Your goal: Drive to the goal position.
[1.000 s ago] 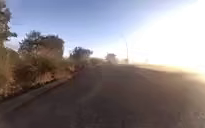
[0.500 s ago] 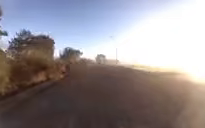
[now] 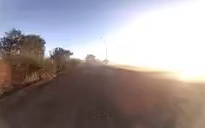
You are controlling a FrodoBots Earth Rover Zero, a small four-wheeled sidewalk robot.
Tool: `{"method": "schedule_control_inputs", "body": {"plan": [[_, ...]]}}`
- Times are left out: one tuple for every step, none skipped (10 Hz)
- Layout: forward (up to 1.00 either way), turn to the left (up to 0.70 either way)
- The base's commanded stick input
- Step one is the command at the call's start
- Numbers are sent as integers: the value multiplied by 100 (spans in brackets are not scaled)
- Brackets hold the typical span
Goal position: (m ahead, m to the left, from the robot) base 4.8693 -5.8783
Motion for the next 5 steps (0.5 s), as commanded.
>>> {"method": "schedule_control_inputs", "body": {"plan": [[-70, 35], [-70, 35], [-70, 35], [-70, 22], [-70, 5]]}}
